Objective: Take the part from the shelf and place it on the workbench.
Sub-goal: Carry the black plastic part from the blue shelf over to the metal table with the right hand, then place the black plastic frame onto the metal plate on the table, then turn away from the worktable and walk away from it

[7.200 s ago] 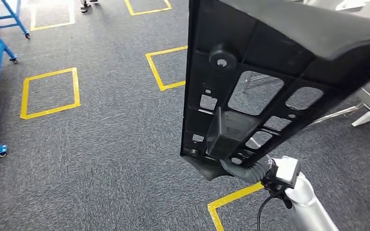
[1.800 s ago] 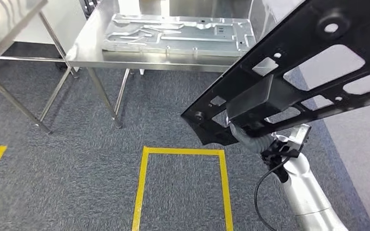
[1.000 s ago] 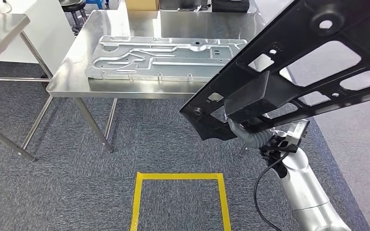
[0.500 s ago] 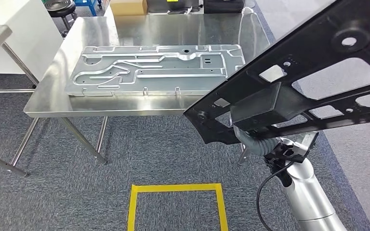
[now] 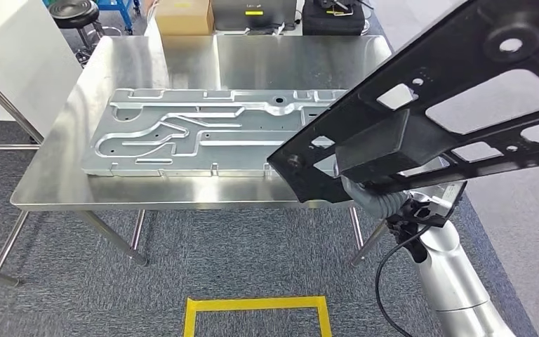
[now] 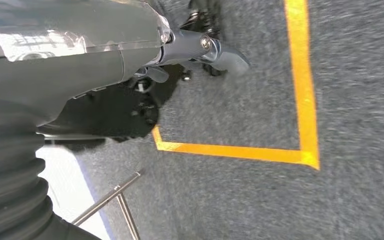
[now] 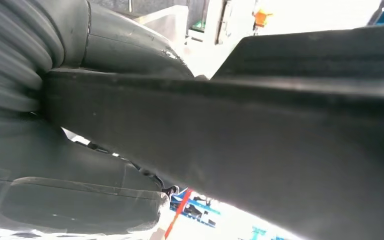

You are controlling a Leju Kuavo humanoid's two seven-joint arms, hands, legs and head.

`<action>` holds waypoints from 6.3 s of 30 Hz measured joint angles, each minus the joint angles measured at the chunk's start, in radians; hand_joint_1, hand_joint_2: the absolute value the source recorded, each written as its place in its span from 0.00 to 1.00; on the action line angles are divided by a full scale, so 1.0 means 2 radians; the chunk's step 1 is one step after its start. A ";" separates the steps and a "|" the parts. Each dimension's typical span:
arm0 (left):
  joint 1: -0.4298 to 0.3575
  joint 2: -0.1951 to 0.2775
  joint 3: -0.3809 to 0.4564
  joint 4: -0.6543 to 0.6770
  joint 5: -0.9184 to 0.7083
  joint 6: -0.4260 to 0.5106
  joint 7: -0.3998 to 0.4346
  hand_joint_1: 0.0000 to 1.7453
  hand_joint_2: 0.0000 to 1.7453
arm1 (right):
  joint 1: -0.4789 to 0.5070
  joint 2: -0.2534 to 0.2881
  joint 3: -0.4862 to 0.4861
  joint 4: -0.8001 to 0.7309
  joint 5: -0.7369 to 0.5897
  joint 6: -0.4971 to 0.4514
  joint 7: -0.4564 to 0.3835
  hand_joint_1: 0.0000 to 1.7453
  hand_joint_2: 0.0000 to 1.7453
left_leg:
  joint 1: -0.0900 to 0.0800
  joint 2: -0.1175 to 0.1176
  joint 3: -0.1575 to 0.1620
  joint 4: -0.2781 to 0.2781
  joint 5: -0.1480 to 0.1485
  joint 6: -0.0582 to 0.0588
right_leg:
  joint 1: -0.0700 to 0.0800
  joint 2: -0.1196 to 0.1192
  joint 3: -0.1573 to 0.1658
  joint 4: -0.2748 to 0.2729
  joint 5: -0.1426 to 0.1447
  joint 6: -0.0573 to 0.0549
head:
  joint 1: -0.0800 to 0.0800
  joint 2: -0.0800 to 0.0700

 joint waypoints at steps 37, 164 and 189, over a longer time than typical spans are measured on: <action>-0.017 -0.006 -0.011 0.000 0.000 0.015 -0.018 0.00 1.00 | -0.318 -0.025 0.100 0.173 0.402 -0.228 0.103 1.00 1.00 | 0.002 0.007 -0.027 0.010 0.007 -0.016 | 0.001 0.000 0.008 -0.120 0.140 -0.011 | 0.000 0.000; -0.003 0.005 0.004 -0.002 0.000 0.026 -0.008 0.00 0.00 | 0.141 0.000 -0.522 0.334 0.436 -0.589 -0.066 0.00 0.00 | 0.008 0.017 -0.071 0.014 0.034 -0.030 | -0.002 -0.009 0.097 -0.159 0.095 -0.019 | 0.000 0.000; -0.008 0.007 0.010 -0.005 0.000 0.028 -0.009 0.00 0.00 | 0.140 0.036 -0.553 0.371 0.402 -0.585 -0.092 0.00 0.00 | -0.005 0.022 -0.041 -0.002 0.036 -0.006 | -0.010 -0.004 0.098 -0.112 0.084 0.005 | 0.000 0.000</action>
